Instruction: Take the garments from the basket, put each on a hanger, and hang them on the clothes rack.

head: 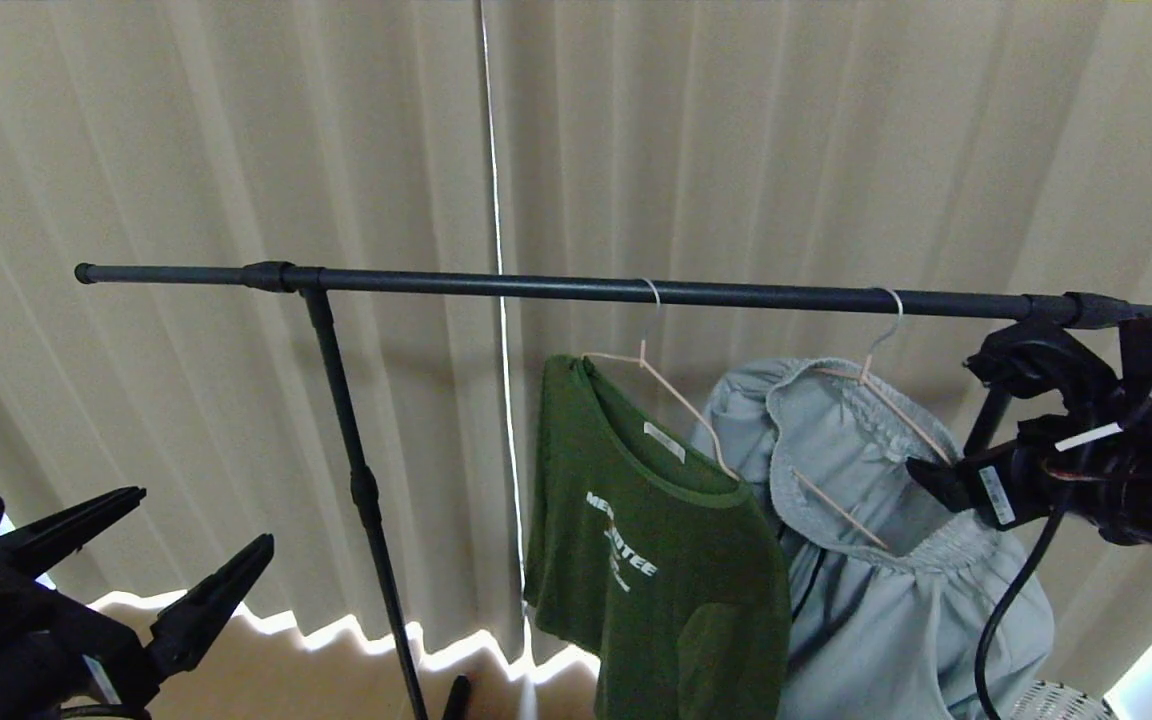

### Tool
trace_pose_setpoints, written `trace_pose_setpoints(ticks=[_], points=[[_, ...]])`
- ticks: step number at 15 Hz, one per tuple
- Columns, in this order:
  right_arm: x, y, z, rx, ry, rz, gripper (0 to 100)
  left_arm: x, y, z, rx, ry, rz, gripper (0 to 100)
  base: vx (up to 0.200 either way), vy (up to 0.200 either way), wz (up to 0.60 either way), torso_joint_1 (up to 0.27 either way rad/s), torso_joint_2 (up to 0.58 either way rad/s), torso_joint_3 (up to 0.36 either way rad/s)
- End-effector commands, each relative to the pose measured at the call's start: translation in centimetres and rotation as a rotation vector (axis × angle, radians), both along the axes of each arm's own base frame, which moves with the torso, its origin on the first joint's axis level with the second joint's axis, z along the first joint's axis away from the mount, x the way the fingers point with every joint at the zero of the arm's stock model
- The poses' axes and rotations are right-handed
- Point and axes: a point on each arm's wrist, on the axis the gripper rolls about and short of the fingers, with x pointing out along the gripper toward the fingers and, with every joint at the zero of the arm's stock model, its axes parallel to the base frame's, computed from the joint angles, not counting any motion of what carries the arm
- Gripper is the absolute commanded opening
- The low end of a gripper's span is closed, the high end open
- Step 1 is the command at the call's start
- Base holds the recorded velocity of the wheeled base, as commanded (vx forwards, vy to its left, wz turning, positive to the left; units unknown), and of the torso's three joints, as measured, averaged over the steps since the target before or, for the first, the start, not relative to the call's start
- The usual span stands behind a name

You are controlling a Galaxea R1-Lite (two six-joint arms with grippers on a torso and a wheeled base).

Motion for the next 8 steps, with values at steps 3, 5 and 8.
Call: trace_pose_setpoints(ticks=[3, 5, 8], points=[[-5.6, -0.7, 0.9, 0.134, -0.222, 0.146, 100, -1.3, 0.8, -1.3, -0.019, 0.027, 0.047, 100, 0.0, 0.0, 0.0, 0.0, 0.0, 0.0], [-6.8, -1.0, 0.9, 0.151, -0.294, 0.154, 100, -2.0, 1.6, -1.3, -0.024, 0.001, 0.106, 100, 0.0, 0.0, 0.0, 0.0, 0.0, 0.0], [-9.7, -1.9, 0.1, 0.15, -0.353, 0.138, 100, -3.6, 2.6, -1.3, -0.039, -0.068, 0.199, 100, 0.0, 0.0, 0.0, 0.0, 0.0, 0.0]])
